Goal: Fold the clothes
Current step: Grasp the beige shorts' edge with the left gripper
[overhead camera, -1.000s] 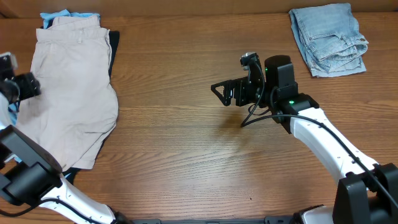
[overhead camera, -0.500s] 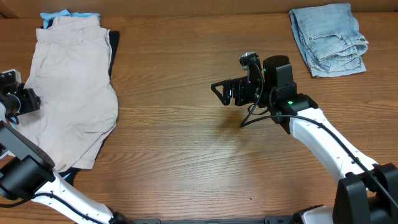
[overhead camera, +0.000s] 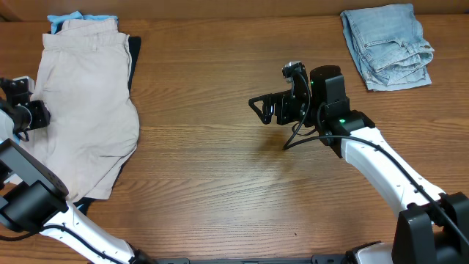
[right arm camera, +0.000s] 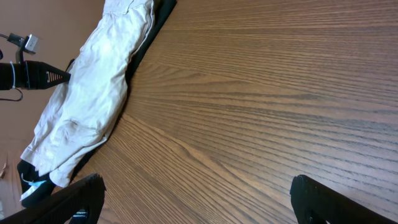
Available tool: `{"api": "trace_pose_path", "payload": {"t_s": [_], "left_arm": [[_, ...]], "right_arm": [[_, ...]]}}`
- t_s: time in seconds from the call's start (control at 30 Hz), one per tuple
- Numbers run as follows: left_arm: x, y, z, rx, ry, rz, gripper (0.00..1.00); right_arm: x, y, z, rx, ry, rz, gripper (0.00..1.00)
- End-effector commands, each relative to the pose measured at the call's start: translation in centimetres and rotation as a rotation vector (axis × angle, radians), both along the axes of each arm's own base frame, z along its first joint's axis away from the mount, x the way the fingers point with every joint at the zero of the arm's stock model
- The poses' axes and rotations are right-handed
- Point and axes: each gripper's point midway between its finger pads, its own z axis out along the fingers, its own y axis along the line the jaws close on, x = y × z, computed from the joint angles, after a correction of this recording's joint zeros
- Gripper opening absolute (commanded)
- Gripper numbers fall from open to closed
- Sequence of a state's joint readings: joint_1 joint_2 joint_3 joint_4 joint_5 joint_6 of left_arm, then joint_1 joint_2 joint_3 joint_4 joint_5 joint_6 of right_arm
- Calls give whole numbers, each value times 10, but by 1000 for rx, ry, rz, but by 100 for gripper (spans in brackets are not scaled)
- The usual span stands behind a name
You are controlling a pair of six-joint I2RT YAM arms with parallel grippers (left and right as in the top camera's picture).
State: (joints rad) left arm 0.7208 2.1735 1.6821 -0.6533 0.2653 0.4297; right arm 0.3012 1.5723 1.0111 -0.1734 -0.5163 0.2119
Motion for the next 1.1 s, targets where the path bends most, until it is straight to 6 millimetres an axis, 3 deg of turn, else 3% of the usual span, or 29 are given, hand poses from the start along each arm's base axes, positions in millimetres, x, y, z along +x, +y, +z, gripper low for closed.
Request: {"api": "trace_pose_path", "payload": {"t_s": [0.0, 0.03, 0.1, 0.43, 0.63, 0.83, 1.07], "left_arm": [[9, 5, 4, 33, -16, -16, 45], [9, 7, 5, 42, -14, -9, 55], [8, 10, 5, 55, -9, -2, 60], [13, 7, -5, 48, -9, -12, 51], [11, 6, -18, 23, 10, 3, 36], [16, 9, -14, -9, -20, 94, 7], [25, 11, 19, -127, -85, 336, 4]], "right_arm": [[6, 1, 9, 1, -26, -3, 99], [6, 1, 9, 1, -26, -4, 99], [6, 1, 9, 1, -27, -4, 99], [7, 1, 10, 2, -31, -4, 99], [7, 1, 10, 2, -31, -4, 99], [8, 1, 11, 4, -36, -5, 93], [15, -10, 27, 35, -58, -47, 88]]}}
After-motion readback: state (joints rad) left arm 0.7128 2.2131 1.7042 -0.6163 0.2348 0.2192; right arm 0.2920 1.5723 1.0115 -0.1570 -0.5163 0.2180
